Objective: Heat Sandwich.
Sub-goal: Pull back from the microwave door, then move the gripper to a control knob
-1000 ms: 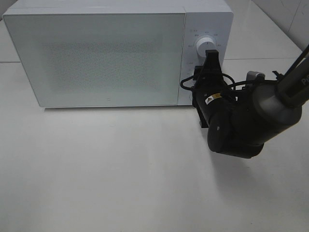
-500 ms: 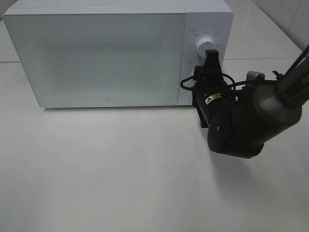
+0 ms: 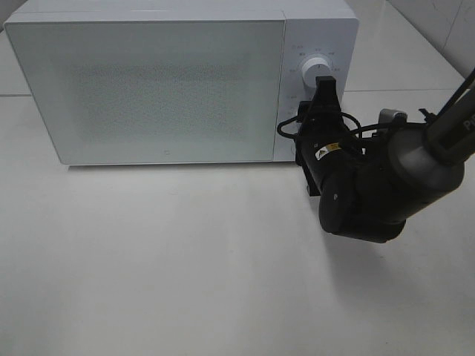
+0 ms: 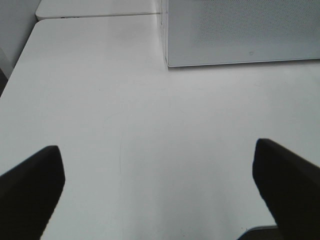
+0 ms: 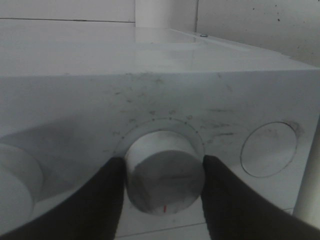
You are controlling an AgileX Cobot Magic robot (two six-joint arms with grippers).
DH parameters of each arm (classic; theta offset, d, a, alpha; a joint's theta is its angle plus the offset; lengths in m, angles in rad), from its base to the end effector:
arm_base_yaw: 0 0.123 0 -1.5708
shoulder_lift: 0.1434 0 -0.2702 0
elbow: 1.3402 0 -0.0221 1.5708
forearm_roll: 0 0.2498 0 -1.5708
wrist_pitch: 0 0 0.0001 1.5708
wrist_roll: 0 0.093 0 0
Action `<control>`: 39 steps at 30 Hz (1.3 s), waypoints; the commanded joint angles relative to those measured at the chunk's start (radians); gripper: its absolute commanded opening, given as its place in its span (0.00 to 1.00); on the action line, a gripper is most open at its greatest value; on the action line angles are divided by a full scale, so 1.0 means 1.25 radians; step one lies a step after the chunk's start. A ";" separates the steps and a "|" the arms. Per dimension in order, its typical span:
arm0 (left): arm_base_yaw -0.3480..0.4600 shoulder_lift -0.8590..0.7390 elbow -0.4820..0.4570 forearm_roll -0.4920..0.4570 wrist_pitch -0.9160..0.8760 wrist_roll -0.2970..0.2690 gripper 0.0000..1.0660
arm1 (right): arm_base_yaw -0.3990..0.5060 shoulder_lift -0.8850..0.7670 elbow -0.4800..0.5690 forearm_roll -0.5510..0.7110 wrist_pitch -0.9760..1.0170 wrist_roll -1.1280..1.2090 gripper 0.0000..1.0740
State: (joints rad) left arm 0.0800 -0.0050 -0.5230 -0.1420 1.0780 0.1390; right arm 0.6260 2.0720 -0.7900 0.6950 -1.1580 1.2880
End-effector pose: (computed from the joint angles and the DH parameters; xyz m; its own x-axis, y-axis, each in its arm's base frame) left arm 0.0072 -0.0111 0.2816 -0.4378 0.0360 -0.8983 0.0636 0.9979 0.0090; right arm 0.3149 0.1604 0.1040 0.0006 0.9991 -0.0435 0.1149 0.0432 0.9924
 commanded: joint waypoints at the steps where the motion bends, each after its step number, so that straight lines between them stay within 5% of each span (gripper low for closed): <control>1: -0.005 -0.014 0.002 -0.002 -0.002 -0.001 0.92 | -0.006 -0.006 -0.018 -0.018 -0.081 0.002 0.62; 6: -0.005 -0.014 0.002 -0.002 -0.002 -0.001 0.92 | -0.006 -0.006 -0.018 -0.036 -0.079 0.010 0.75; 17: -0.005 -0.014 0.002 -0.002 -0.002 -0.001 0.92 | -0.006 -0.015 0.003 -0.048 -0.080 0.012 0.71; 39: -0.005 -0.014 0.002 -0.002 -0.002 -0.001 0.92 | -0.006 -0.182 0.217 -0.156 0.081 -0.066 0.71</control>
State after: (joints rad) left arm 0.0800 -0.0050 -0.5230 -0.1420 1.0780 0.1390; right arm 0.6220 1.8590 -0.5220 0.5170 -1.0720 1.2330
